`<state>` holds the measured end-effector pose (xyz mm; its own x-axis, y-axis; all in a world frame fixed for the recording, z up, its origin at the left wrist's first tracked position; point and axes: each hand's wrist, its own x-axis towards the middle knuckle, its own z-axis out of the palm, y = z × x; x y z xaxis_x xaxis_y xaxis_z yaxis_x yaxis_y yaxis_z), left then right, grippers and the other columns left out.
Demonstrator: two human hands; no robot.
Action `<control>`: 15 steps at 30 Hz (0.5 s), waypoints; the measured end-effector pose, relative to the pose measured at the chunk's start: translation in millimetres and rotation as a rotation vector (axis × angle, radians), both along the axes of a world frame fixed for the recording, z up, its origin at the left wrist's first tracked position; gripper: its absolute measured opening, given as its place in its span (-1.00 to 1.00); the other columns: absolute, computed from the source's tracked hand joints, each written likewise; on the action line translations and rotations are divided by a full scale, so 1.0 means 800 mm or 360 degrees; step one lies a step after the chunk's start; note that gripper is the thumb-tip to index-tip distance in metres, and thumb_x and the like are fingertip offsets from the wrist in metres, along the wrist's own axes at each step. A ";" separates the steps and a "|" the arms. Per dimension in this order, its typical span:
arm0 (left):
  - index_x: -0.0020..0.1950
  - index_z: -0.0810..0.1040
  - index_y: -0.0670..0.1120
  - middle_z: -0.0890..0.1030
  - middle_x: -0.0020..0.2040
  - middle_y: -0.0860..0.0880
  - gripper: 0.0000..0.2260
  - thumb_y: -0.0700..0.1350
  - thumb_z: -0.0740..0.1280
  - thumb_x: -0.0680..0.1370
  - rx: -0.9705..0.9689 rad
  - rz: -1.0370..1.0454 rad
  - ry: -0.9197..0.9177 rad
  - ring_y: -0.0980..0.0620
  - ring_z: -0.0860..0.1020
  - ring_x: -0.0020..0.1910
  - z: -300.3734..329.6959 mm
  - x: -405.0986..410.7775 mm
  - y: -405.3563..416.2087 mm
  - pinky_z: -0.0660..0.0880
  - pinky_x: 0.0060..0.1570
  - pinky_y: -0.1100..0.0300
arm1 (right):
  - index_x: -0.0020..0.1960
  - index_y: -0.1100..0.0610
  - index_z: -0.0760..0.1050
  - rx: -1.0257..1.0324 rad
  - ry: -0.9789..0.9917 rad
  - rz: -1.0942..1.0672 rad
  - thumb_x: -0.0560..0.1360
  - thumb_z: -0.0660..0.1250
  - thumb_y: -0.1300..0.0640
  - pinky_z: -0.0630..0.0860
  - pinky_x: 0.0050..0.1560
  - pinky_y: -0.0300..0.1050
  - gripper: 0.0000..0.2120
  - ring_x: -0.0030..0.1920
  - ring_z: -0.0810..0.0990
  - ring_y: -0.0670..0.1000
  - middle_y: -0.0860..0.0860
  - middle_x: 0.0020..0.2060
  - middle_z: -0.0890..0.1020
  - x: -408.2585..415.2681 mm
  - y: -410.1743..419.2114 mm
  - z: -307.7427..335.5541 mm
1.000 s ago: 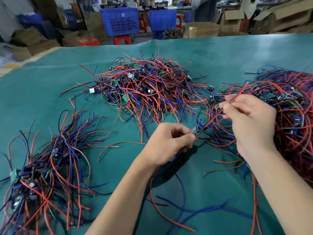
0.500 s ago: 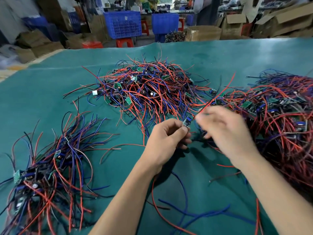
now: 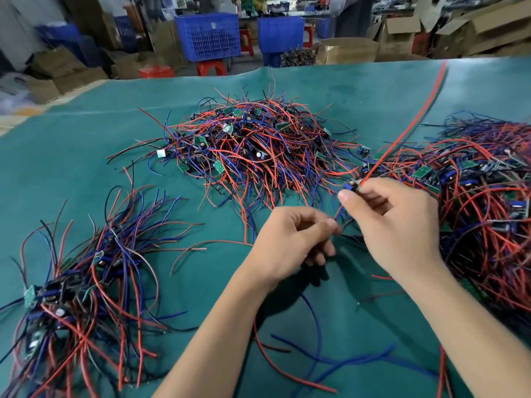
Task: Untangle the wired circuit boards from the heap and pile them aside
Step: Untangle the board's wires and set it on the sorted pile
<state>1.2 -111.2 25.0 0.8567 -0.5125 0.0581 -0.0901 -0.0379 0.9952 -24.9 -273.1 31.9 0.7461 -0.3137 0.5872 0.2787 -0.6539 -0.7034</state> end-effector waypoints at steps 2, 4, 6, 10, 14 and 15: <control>-0.12 0.62 -0.17 0.60 -0.41 -0.02 -0.84 -0.22 0.29 0.63 -0.0005 -0.0031 0.0007 0.11 0.49 -0.54 0.002 -0.001 0.000 0.38 -0.51 0.33 | -0.30 0.15 0.55 0.0030 -0.0059 -0.0080 0.48 0.42 -0.05 0.48 -0.21 -0.06 -0.69 -0.35 0.55 -0.05 -0.06 -0.40 0.60 0.002 -0.011 0.002; -0.11 0.62 -0.19 0.60 -0.41 -0.04 -0.84 -0.23 0.30 0.63 -0.0007 -0.0054 0.0012 0.09 0.50 -0.53 0.001 -0.002 0.000 0.39 -0.51 0.31 | -0.31 0.11 0.51 0.0087 -0.0108 -0.0145 0.48 0.40 -0.11 0.44 -0.22 -0.08 -0.67 -0.39 0.49 -0.13 -0.13 -0.45 0.57 0.005 -0.023 0.004; -0.11 0.61 -0.20 0.61 -0.40 -0.05 -0.85 -0.23 0.30 0.62 0.0000 -0.0075 0.0030 0.07 0.51 -0.52 0.000 -0.004 -0.002 0.41 -0.49 0.30 | -0.31 0.09 0.52 0.0218 -0.0151 -0.0197 0.49 0.41 -0.14 0.42 -0.24 -0.06 -0.66 -0.42 0.46 -0.13 -0.18 -0.46 0.57 0.007 -0.036 0.008; -0.11 0.60 -0.23 0.61 -0.39 -0.05 -0.86 -0.26 0.31 0.61 0.0051 -0.0121 0.0053 0.07 0.53 -0.50 -0.004 -0.003 -0.003 0.44 -0.46 0.30 | -0.33 -0.04 0.53 0.0477 -0.0253 -0.0344 0.50 0.41 -0.13 0.43 -0.27 0.12 -0.71 -0.36 0.50 0.10 -0.05 -0.43 0.56 0.000 -0.053 0.027; -0.13 0.60 -0.22 0.63 -0.34 -0.07 -0.86 -0.26 0.30 0.60 0.0319 -0.0099 -0.0095 0.03 0.59 -0.44 -0.015 -0.003 -0.006 0.48 -0.40 0.29 | -0.26 -0.06 0.47 0.0871 -0.0363 -0.0474 0.41 0.34 -0.26 0.41 -0.24 -0.02 -0.71 -0.32 0.48 -0.07 -0.12 -0.34 0.53 -0.019 -0.049 0.065; -0.15 0.59 -0.19 0.63 -0.35 -0.05 -0.85 -0.25 0.29 0.60 0.0341 -0.0086 -0.0111 0.03 0.59 -0.44 -0.016 -0.003 -0.007 0.49 -0.40 0.29 | -0.26 -0.06 0.46 0.0885 -0.0372 -0.0448 0.39 0.33 -0.27 0.39 -0.21 0.01 -0.71 -0.30 0.47 -0.05 -0.09 -0.32 0.52 -0.023 -0.038 0.073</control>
